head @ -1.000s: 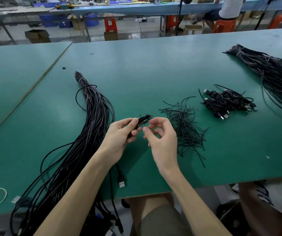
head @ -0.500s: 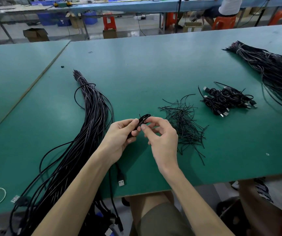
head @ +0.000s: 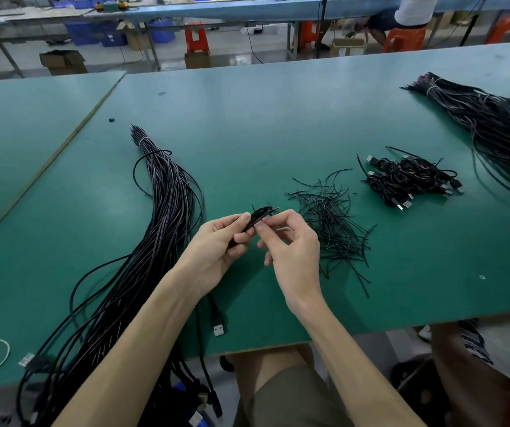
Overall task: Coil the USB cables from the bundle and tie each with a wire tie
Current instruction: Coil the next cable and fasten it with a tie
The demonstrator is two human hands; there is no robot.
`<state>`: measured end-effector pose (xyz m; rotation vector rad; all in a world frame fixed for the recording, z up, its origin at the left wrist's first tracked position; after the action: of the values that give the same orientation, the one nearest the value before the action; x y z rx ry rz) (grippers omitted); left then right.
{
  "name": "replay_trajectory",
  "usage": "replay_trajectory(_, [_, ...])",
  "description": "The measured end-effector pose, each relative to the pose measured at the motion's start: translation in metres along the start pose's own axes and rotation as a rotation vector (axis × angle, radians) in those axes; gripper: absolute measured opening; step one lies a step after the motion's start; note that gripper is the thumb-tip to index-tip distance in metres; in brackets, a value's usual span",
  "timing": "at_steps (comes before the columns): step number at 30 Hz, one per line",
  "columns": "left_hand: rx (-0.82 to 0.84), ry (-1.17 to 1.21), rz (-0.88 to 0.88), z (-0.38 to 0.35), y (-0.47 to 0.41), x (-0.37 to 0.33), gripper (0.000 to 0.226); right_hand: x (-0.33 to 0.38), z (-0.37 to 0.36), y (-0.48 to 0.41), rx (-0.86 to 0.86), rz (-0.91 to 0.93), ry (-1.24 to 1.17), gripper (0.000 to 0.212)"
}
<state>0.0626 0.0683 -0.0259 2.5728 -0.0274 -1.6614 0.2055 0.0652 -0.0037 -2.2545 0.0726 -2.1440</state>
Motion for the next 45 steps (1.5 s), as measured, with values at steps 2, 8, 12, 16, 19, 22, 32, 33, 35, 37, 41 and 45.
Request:
replay_trajectory(2, [-0.02, 0.118, 0.064, 0.001, 0.0, 0.003, 0.015, 0.0, -0.005, 0.001, 0.053, -0.003, -0.046, 0.011])
replay_trajectory(8, [-0.05, 0.204, 0.088, 0.001, -0.001, 0.003, 0.019, 0.001, -0.011, 0.001, 0.125, 0.012, -0.045, 0.01])
replay_trajectory(12, [-0.026, 0.124, 0.078, 0.001, 0.0, 0.002, 0.017, 0.001, -0.011, 0.001, 0.131, 0.017, -0.044, 0.011])
replay_trajectory(16, [-0.032, -0.103, -0.063, 0.001, 0.001, -0.006, 0.021, 0.0, -0.006, -0.002, 0.063, 0.017, 0.0, 0.022])
replay_trajectory(19, [-0.061, -0.261, -0.181, 0.001, 0.003, -0.013, 0.026, -0.001, -0.005, -0.002, 0.054, 0.024, 0.004, 0.024])
replay_trajectory(22, [-0.081, -0.391, -0.296, -0.004, 0.005, -0.022, 0.02, -0.003, -0.003, -0.003, 0.051, -0.006, -0.047, 0.018])
replay_trajectory(32, [0.034, -0.696, -0.554, -0.022, 0.013, -0.035, 0.016, -0.01, 0.005, -0.001, -0.004, -0.11, -0.187, 0.01])
replay_trajectory(33, [0.046, -0.696, -0.553, -0.023, 0.013, -0.034, 0.016, -0.01, 0.006, 0.0, -0.02, -0.114, -0.196, 0.017])
replay_trajectory(35, [0.059, -0.705, -0.552, -0.023, 0.013, -0.033, 0.015, -0.009, 0.008, 0.001, -0.052, -0.124, -0.225, 0.032])
replay_trajectory(37, [0.065, -0.716, -0.551, -0.023, 0.012, -0.032, 0.015, -0.006, 0.009, 0.002, -0.053, -0.099, -0.242, 0.037])
replay_trajectory(41, [0.089, -0.714, -0.529, -0.023, 0.01, -0.03, 0.016, 0.009, 0.009, 0.008, -0.078, 0.043, -0.066, 0.046])
replay_trajectory(45, [0.101, -0.764, -0.525, -0.023, 0.011, -0.03, 0.019, 0.014, 0.013, 0.009, -0.17, 0.083, 0.143, 0.023])
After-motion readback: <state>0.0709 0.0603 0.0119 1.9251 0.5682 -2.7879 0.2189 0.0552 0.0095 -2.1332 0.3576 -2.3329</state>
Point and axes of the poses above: each hand's wrist, its own y-axis away from the middle knuckle, its own z-axis out of the back of the hand, x = y × z, the point moved 8 cm from there along -y, towards the middle knuckle, and after that the axes turned 8 degrees about -z, right-handed, at the moved point
